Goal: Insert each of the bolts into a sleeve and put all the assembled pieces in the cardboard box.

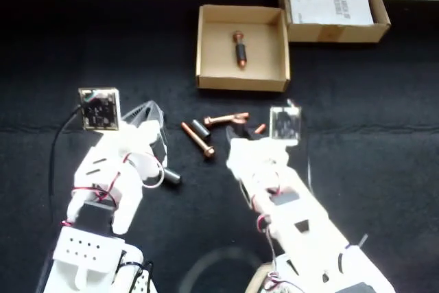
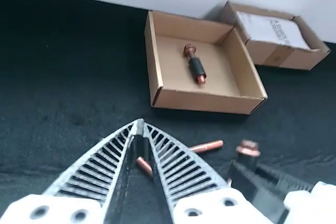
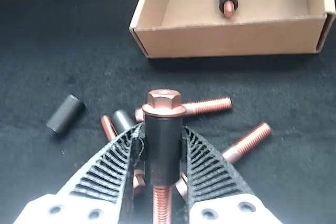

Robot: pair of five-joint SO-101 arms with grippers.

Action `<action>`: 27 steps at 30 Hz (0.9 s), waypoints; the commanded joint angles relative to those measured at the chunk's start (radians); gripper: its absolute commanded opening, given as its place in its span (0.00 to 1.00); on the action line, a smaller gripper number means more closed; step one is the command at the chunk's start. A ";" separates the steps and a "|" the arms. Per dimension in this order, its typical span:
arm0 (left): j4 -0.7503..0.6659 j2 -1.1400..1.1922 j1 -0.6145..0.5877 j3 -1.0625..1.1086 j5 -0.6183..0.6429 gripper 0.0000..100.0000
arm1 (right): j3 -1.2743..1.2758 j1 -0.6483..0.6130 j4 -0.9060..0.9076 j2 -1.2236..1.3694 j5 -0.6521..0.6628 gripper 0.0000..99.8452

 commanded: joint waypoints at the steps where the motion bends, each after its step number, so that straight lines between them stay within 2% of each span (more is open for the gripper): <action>1: -0.072 -0.010 -0.004 0.073 -0.005 0.01 | -0.188 0.007 0.148 -0.010 -0.029 0.01; 10: -0.078 -0.010 0.021 0.202 -0.005 0.01 | -0.453 -0.004 0.372 0.027 -0.035 0.01; 24: -0.075 -0.008 0.047 0.298 -0.002 0.01 | -1.081 0.012 0.746 0.495 -0.077 0.01; 27: -0.037 -0.008 0.047 0.298 0.003 0.01 | -1.207 0.013 0.809 0.595 -0.077 0.01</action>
